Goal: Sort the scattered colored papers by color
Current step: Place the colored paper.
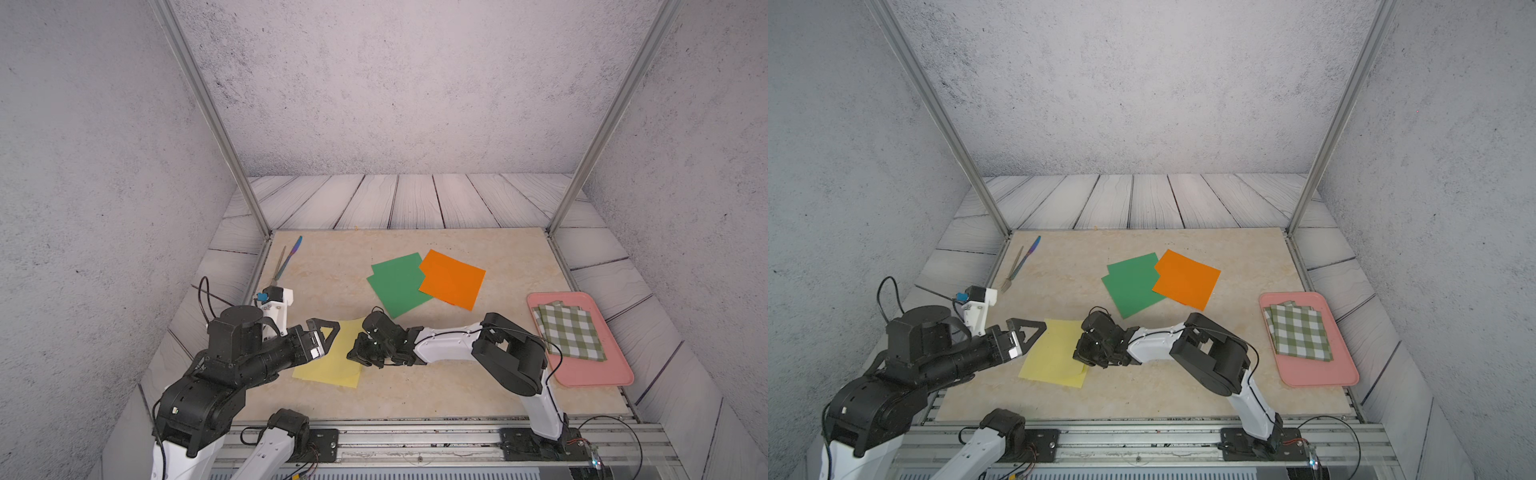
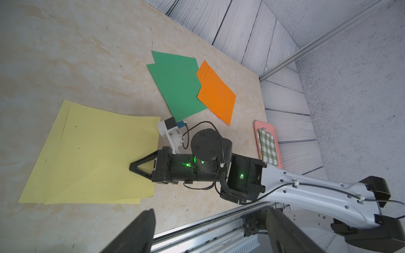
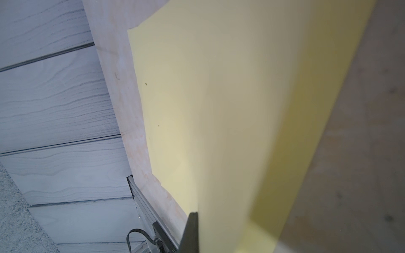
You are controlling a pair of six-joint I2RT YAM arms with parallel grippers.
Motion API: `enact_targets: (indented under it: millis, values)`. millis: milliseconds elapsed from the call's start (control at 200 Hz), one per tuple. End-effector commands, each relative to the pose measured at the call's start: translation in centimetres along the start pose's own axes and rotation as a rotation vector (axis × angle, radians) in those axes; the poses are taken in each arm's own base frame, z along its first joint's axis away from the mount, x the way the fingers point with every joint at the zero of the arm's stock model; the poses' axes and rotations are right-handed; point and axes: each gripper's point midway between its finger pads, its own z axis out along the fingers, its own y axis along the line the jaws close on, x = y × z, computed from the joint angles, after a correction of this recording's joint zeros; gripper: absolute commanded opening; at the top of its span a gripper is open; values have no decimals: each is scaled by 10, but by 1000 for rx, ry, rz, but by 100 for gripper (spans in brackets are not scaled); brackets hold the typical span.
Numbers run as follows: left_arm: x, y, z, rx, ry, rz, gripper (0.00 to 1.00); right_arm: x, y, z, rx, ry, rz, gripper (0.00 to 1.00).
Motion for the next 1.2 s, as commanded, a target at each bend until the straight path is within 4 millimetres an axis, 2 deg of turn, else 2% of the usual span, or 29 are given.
enact_targets:
  millis: [0,300,636,806,896,961,1026,1121,1196]
  values:
    - [8,2,-1,4,20,2,86,-8,29,-10,-105,-67,33,0]
    - [12,5,-2,3,25,-1,86,-10,33,-3,-153,-71,75,0]
    - [15,8,-5,-8,24,2,86,8,37,10,-161,-24,73,0]
    - [15,8,-5,-7,21,-1,87,10,38,12,-166,-20,73,0]
    - [16,8,-5,-7,23,-2,87,10,39,12,-161,-20,70,3]
    - [17,9,-5,-7,24,-5,87,10,38,13,-161,-19,74,10]
    - [18,9,-5,-6,22,-7,87,10,36,13,-161,-24,78,12]
    - [19,10,-5,-6,22,-10,87,10,33,14,-155,-23,91,30]
    - [20,11,-5,-6,24,-11,87,11,29,13,-149,-24,99,36]
